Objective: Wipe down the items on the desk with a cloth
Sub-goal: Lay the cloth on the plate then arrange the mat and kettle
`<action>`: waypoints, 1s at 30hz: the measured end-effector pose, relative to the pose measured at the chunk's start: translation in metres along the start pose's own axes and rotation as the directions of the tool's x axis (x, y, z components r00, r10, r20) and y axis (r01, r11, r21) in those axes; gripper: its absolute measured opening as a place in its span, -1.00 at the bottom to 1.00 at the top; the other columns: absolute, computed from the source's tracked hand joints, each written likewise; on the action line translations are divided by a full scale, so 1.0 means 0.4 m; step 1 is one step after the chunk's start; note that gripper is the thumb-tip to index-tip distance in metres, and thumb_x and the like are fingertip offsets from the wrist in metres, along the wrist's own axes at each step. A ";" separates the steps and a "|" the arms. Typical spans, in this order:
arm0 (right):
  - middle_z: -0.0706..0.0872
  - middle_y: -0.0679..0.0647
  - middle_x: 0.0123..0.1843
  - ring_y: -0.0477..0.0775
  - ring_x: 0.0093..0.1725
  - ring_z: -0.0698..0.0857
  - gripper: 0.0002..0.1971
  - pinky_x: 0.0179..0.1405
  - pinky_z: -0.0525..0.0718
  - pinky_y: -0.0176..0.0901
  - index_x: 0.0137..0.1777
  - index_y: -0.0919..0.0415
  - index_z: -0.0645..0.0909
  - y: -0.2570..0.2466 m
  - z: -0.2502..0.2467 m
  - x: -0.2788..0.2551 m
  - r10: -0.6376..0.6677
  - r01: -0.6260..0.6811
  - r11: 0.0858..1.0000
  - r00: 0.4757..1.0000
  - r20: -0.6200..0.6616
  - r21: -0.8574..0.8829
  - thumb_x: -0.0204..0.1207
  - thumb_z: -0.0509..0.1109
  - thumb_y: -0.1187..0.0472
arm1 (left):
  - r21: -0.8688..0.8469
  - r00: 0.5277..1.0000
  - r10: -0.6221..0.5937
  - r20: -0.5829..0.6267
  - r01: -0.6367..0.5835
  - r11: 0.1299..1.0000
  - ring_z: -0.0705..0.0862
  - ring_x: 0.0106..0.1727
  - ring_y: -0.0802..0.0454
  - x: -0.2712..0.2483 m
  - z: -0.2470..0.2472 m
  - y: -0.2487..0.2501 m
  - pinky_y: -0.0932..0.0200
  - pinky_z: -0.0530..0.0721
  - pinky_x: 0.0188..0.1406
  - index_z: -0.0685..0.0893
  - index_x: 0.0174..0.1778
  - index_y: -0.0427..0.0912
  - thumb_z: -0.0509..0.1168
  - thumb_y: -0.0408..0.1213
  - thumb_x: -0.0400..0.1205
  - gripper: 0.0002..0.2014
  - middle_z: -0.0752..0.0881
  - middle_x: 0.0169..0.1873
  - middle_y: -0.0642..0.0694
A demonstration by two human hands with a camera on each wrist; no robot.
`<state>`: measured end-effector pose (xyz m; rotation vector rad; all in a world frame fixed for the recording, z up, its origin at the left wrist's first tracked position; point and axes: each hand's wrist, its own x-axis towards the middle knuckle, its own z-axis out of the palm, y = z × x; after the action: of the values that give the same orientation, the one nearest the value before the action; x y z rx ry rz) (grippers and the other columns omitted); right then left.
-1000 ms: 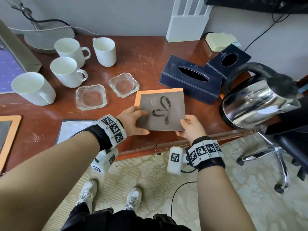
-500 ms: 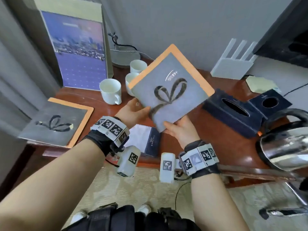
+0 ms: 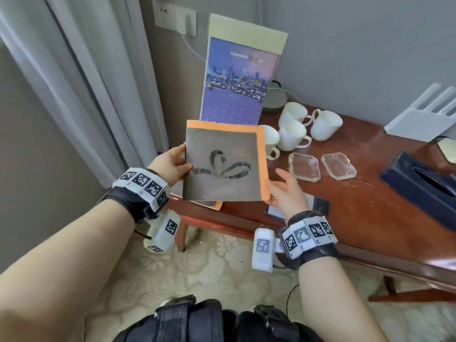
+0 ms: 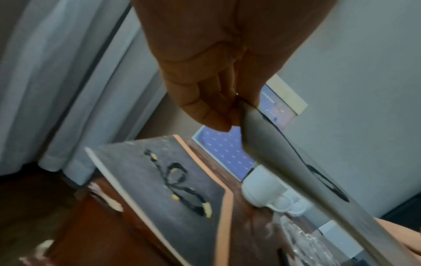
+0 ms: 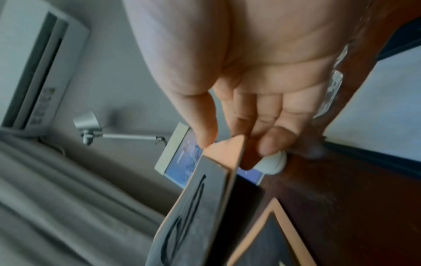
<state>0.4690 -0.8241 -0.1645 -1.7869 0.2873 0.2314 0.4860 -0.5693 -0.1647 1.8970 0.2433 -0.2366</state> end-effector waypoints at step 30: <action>0.30 0.17 0.49 0.23 0.48 0.33 -0.38 0.40 0.38 -0.02 0.59 0.09 0.20 0.091 0.300 0.098 0.156 -0.039 0.558 0.986 0.059 -0.829 0.58 0.36 0.15 | 0.757 0.949 -0.136 0.285 -0.136 0.640 0.48 0.39 -0.14 0.157 -0.098 -0.204 0.10 0.45 0.33 0.21 0.58 -0.13 0.38 -0.36 0.52 -0.28 0.39 0.47 -0.20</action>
<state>0.4945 -0.7181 -0.2381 -2.6983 0.1898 0.6475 0.5248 -0.5024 -0.2432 2.6720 -0.1172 -0.7423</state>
